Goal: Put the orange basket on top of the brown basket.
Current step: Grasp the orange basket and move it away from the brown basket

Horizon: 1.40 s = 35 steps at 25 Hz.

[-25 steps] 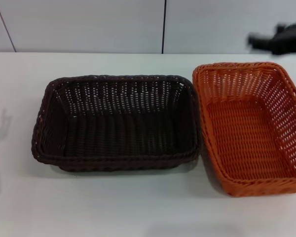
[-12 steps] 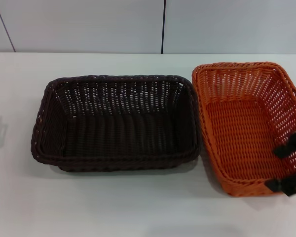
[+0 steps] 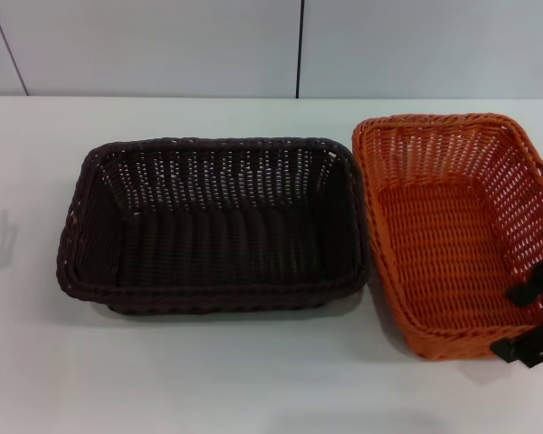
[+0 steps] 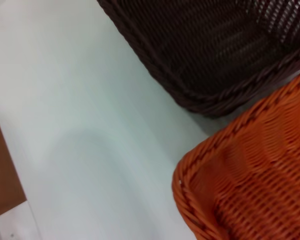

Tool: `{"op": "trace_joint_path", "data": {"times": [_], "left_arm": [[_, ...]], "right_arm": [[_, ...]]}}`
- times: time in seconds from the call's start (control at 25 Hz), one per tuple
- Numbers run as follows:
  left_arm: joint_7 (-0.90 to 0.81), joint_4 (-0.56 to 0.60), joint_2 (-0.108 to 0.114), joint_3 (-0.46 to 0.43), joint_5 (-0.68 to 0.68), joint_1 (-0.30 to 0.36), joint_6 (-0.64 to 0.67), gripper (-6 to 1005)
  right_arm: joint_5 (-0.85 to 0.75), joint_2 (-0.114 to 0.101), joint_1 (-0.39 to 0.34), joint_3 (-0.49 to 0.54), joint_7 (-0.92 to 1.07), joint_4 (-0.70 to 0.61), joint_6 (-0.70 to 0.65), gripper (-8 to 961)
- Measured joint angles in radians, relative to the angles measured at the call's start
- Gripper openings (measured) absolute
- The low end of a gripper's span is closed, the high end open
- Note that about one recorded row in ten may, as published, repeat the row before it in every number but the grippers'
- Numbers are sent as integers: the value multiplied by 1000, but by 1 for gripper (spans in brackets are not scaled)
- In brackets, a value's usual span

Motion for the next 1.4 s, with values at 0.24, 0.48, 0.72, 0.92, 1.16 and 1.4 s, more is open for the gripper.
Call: {"op": "trace_joint_path", "data": {"times": [0.24, 0.48, 0.72, 0.92, 1.16, 1.4], "left_arm": [[-2, 3, 3, -3, 0, -18, -5, 809], [-3, 5, 6, -10, 0, -22, -5, 809], [-3, 14, 7, -21, 0, -25, -4, 809], [-11, 52, 7, -34, 0, -45, -3, 809], [-11, 55, 7, -35, 3, -46, 1, 809], [-11, 58, 8, -38, 4, -45, 5, 809]], "right_arm": [[-103, 21, 23, -121, -10, 118, 85, 667], [-122, 22, 42, -165, -7, 192, 139, 666], [-197, 23, 49, -209, 38, 230, 231, 665], [-203, 24, 56, -233, 42, 262, 263, 585], [-204, 24, 57, -246, 58, 243, 260, 332], [-209, 25, 33, -241, 132, 99, 271, 202]]}}
